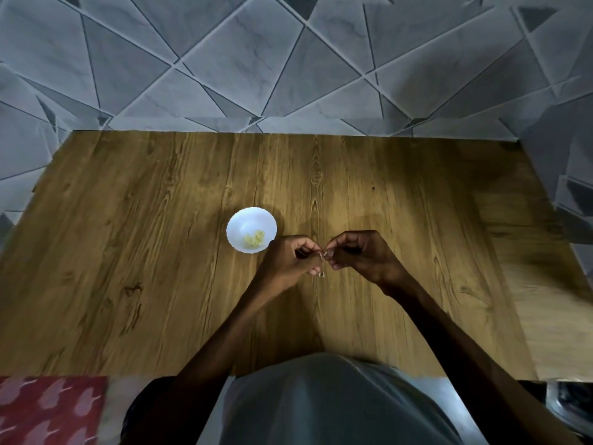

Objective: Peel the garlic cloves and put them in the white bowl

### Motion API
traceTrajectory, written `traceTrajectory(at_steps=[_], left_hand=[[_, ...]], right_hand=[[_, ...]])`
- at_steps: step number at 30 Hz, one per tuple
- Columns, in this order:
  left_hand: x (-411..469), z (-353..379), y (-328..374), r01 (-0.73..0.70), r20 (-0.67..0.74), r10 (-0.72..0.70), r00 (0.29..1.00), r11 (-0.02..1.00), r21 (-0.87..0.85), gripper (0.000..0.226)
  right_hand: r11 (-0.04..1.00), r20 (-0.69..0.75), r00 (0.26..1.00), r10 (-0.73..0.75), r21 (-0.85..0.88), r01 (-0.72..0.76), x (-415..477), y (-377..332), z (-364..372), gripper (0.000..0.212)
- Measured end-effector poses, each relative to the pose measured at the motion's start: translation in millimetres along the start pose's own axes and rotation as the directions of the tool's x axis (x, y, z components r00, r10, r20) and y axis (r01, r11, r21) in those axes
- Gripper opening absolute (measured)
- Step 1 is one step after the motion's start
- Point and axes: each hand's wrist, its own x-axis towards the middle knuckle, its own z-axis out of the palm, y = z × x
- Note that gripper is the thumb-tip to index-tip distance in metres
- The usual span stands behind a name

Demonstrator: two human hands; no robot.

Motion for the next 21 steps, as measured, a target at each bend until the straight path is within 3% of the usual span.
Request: traceTrajectory(at_steps=[11,21], left_hand=[[-3.8,5.8,3.4,-0.139,-0.088,0.170,0.982,0.951,0.278,0.007],[-2.0,3.1,4.3,-0.105,-0.065,0.127,0.990,0.958,0.265,0.004]], right_hand=[[1.000,-0.049,0.999,0.003,0.026,-0.001,-1.1,2.2,3.3,0.013],[0.988,-0.066,0.996,-0.064,-0.143,0.054,0.5,0.6,4.7,0.013]])
